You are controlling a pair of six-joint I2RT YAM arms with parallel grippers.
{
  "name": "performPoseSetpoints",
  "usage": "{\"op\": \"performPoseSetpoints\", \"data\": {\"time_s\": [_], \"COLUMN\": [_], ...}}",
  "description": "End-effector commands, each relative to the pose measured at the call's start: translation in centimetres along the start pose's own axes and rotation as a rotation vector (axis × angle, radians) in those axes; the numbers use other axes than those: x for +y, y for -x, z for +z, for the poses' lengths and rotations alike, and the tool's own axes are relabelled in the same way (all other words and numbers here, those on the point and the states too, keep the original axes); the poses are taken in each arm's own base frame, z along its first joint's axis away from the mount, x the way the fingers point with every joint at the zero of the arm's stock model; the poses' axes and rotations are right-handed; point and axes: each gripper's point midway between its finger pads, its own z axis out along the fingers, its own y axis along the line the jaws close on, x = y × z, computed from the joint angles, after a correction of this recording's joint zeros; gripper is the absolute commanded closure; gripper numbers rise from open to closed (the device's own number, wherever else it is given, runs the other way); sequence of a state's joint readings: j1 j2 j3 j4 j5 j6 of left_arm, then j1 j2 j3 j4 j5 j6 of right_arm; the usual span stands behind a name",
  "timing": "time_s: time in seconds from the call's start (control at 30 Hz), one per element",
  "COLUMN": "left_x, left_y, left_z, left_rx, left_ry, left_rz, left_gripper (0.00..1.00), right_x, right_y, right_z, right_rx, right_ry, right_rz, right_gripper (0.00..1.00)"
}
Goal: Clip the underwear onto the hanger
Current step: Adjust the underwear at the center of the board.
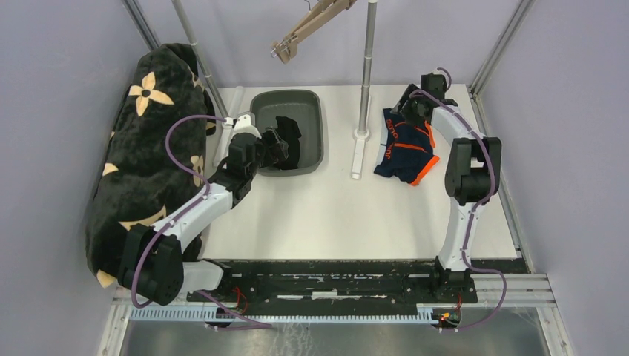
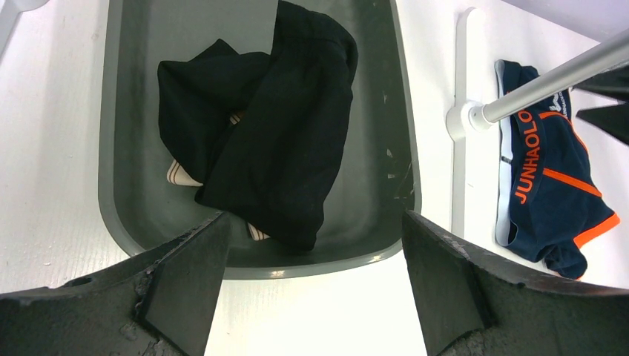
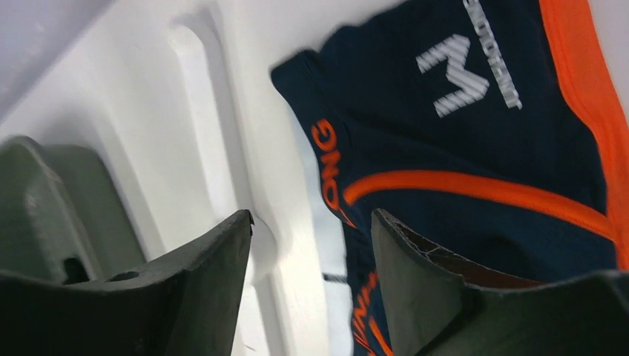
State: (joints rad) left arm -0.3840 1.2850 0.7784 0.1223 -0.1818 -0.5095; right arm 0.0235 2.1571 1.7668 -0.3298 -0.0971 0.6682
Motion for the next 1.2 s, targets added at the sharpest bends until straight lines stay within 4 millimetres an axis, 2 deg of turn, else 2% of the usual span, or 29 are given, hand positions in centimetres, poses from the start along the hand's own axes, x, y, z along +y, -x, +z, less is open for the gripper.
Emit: {"op": "performPoseSetpoints", "data": {"time_s": [0.0, 0.13, 0.23, 0.4, 0.83, 1.03, 1.17], "left_x": [-1.0, -1.2, -1.1, -1.1, -1.0, -0.9, -0.9], "left_y": [2.7, 2.3, 1.9, 1.7, 1.7, 1.7, 1.7], "left_z": [0.1, 0.5, 0.8, 1.0, 0.9, 1.0, 1.0], "left_rx": [-0.08, -0.072, -0.061, -0.058, -0.061, -0.061, -0.061], "left_ry": [-0.023, -0.034, -0.035, -0.037, -0.029, -0.027, -0.025], "left_rz": [0.01, 0.005, 0.005, 0.004, 0.01, 0.012, 0.013], "left_gripper": [0.09, 0.09, 0.09, 0.09, 0.09, 0.09, 0.09], "right_x": [1.4, -0.1, -0.6, -1.2, -4.4, -4.9, -5.1], "right_y": [0.6, -3.9, -6.3, -9.6, -11.0, -11.6, -11.9], "right_z": [-4.3, -6.0, -6.9, -6.3, -5.0, -3.6, -3.1], "right_rx": [-0.038, 0.047, 0.054, 0.117, 0.17, 0.196, 0.2], "right_ry": [0.021, -0.11, -0.18, -0.232, -0.4, -0.421, -0.424], "right_rz": [-0.124, -0.278, -0.377, -0.445, -0.486, -0.486, -0.481], "right_gripper": [0.33, 0.36, 0.37, 0.38, 0.38, 0.39, 0.45]}}
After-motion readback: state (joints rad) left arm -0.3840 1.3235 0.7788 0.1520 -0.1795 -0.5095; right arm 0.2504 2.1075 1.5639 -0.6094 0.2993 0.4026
